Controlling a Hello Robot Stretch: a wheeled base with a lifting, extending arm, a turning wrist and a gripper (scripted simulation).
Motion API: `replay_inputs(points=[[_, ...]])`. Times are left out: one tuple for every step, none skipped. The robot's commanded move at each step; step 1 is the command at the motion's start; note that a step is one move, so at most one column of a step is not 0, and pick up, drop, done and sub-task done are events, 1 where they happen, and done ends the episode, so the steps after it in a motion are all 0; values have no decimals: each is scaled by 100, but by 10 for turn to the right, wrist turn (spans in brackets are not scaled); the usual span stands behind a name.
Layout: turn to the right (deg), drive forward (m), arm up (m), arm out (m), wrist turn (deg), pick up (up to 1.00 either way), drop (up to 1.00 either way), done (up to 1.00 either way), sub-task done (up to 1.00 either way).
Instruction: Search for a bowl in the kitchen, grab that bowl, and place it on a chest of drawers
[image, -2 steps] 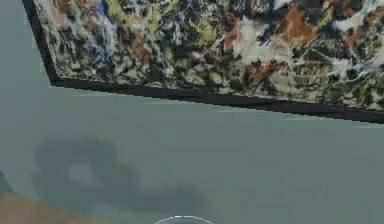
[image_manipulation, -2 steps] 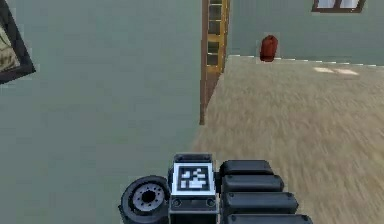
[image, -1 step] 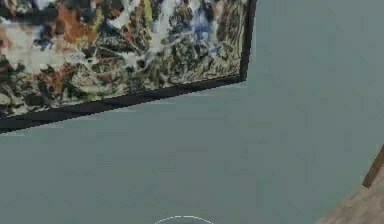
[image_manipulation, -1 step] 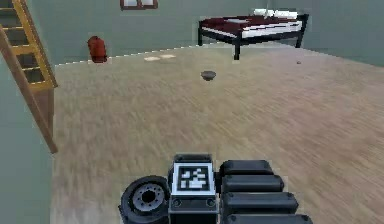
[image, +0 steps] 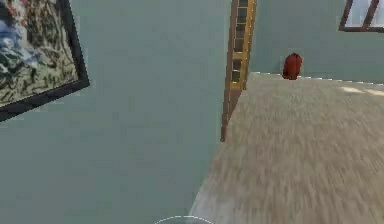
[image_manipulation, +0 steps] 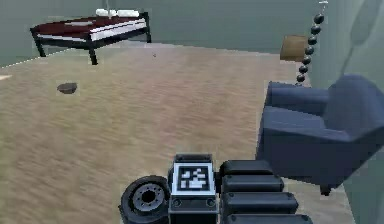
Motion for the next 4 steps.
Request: replay_inputs(points=[[450, 0, 0, 0, 0, 0, 0, 0, 0], [450, 0, 0, 0, 0, 0, 0, 0, 0], [300, 0, 0, 0, 0, 0, 0, 0, 0], [0, 30, 0, 0, 0, 0, 0, 0, 0]])
